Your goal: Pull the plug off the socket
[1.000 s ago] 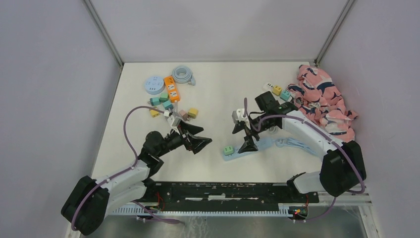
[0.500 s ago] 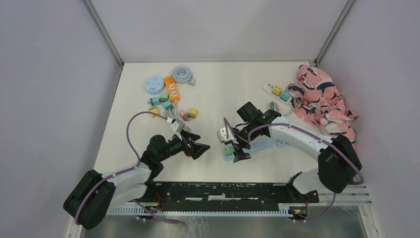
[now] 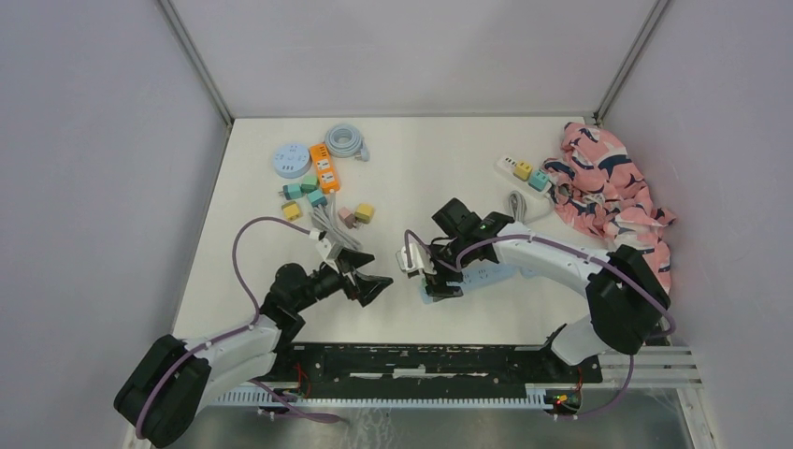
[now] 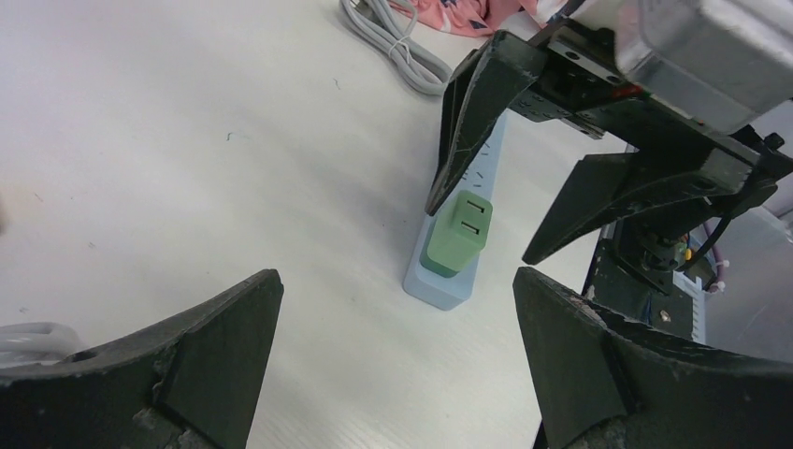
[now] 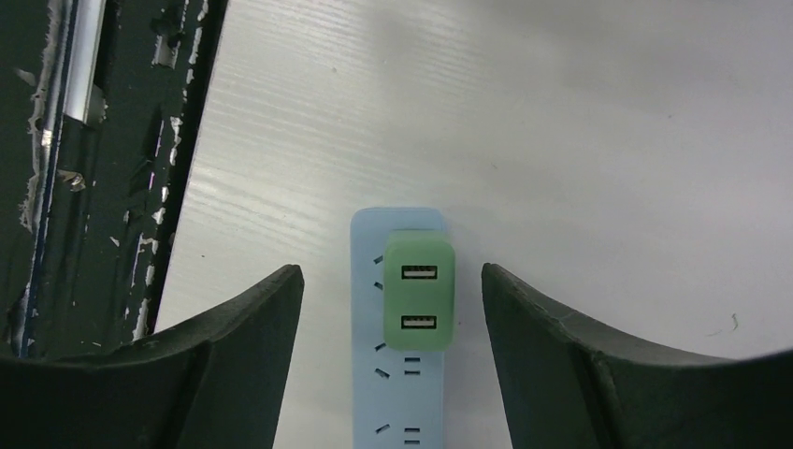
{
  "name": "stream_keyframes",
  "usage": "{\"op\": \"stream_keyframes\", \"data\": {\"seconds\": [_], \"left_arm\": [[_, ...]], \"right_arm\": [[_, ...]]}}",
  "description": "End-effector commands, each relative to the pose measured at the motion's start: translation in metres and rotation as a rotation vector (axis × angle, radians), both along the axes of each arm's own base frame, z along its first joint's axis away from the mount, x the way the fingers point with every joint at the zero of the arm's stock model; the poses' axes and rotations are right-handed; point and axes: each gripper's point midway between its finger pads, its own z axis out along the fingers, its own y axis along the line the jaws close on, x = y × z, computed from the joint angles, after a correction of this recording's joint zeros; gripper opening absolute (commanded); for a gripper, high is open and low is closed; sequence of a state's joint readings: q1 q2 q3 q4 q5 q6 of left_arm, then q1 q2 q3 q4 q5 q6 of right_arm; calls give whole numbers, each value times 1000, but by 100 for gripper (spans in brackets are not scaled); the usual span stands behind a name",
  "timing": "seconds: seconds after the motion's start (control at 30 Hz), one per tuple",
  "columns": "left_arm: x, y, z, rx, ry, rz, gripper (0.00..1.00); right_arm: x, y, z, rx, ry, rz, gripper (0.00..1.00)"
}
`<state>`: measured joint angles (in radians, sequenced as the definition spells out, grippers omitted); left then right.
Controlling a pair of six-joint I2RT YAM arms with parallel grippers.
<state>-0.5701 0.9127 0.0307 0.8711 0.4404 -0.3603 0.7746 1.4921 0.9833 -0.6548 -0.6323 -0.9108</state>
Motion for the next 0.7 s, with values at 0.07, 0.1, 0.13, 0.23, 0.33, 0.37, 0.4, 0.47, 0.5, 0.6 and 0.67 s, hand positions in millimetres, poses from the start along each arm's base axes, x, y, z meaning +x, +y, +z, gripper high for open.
{"op": "stream_keyframes", "data": {"seconds": [0.07, 0.1, 0.13, 0.23, 0.33, 0.37, 0.4, 0.47, 0.5, 0.6, 0.67], "left_arm": [[-3, -2, 17, -17, -138, -30, 100], [-4, -2, 17, -18, -141, -35, 99], [-4, -3, 17, -19, -142, -40, 99], [-7, -5, 17, -24, -152, -56, 98], [-13, -8, 17, -24, -176, -92, 96], [-14, -10, 17, -22, -188, -102, 96], [-17, -13, 17, -16, -202, -114, 95], [-20, -19, 15, 4, -229, -132, 96], [-21, -23, 13, 20, -242, -134, 96], [-21, -31, 7, 67, -280, -146, 96], [-21, -35, 2, 90, -298, -150, 97]], "right_arm": [[19, 3, -11, -61, -49, -75, 69], [19, 3, -13, -68, -51, -73, 65], [19, 3, -16, -76, -53, -69, 62], [20, 4, -20, -95, -62, -66, 50], [19, 7, -20, -97, -66, -63, 32], [19, 8, -18, -91, -62, -64, 24], [19, 9, -14, -87, -56, -68, 18], [17, 12, -6, -67, -42, -67, 10], [15, 13, -1, -53, -32, -61, 7], [9, 13, 14, 11, 12, -40, 0], [8, 10, 20, 51, 36, -37, 0]]}}
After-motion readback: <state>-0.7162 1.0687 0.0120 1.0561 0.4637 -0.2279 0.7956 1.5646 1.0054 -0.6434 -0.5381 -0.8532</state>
